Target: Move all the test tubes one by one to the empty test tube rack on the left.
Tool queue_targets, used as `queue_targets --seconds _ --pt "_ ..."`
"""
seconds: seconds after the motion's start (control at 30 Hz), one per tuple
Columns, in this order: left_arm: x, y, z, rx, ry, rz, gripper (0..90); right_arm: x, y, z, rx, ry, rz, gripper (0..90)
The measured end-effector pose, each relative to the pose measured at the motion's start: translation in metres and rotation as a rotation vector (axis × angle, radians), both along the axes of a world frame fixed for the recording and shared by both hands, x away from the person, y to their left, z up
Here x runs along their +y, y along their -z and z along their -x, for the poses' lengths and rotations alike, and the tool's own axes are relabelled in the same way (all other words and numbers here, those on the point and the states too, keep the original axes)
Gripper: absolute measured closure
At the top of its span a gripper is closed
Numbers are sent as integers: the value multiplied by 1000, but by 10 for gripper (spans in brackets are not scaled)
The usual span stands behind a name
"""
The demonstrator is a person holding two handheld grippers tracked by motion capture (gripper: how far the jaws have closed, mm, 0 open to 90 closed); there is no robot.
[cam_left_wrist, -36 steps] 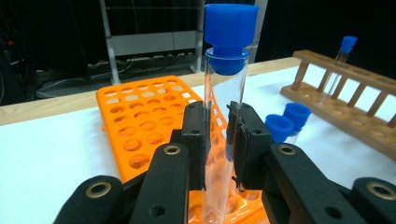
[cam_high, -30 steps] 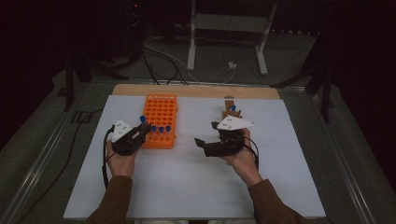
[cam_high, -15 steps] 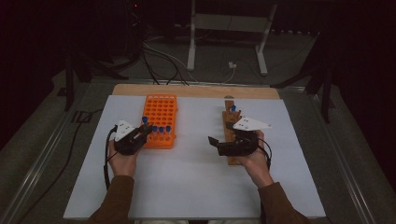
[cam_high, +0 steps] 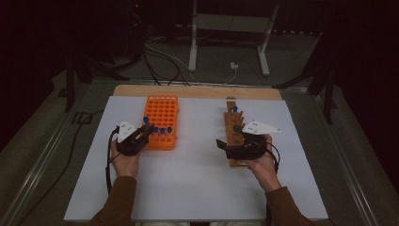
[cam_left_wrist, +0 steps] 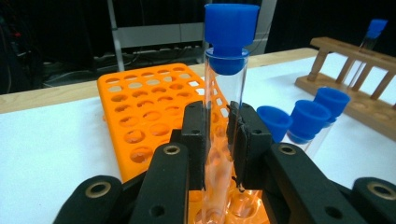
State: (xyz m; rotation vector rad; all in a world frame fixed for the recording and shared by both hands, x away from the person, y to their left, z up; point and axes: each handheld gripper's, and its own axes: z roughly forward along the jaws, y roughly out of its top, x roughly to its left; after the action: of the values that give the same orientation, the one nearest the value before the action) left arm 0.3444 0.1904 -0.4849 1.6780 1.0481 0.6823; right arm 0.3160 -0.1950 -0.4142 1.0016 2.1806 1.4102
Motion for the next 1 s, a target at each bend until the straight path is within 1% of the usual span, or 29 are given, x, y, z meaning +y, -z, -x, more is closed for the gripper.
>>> queue_targets --seconds 0.03,0.13,0.17,0.2,0.23,0.27,0.3,0.47,0.5,0.53,0.6,0.67,0.7,0.73,0.77,0.9,0.97,1.0 --pt "0 2 0 4 -3 -2 776 0 0 0 0 -1 -1 143" --pt "1 10 1 33 -1 -13 775 0 1 1 0 -4 -5 146" --pt "1 13 1 45 1 -22 775 0 1 1 -1 -6 -6 146" --pt "2 16 1 66 -2 -31 774 0 1 1 -1 -7 -5 146" --pt "2 18 1 76 -3 -32 774 0 1 2 -2 -7 -3 147" --pt "3 20 2 76 -4 -24 773 -1 1 2 -3 -7 -4 148" --pt "4 21 3 83 -3 -21 773 -1 1 2 -2 -7 -5 148" --pt "2 22 4 116 5 -61 776 -2 1 2 -2 -3 -10 150" --pt "2 22 4 118 6 -72 777 -2 2 2 -2 -4 -10 150" --pt "1 22 4 117 6 -75 778 -1 2 2 -1 -4 -11 150" --pt "1 22 4 121 5 -76 778 0 3 2 -1 -6 -12 150" --pt "1 21 4 129 6 -66 771 1 4 2 2 -8 -13 150" --pt "1 21 4 131 -3 -67 747 1 4 2 2 -9 -13 150" --pt "2 20 5 128 -10 -77 713 1 4 2 1 -11 -12 150" --pt "2 19 6 121 -5 -73 708 0 4 2 2 -9 -10 150" --pt "5 12 11 75 11 -44 707 -4 4 1 1 -1 -14 150" --pt "6 10 11 76 18 -46 758 -6 4 1 2 4 -18 151" --pt "5 10 10 77 16 -54 768 -6 4 1 1 6 -19 151"
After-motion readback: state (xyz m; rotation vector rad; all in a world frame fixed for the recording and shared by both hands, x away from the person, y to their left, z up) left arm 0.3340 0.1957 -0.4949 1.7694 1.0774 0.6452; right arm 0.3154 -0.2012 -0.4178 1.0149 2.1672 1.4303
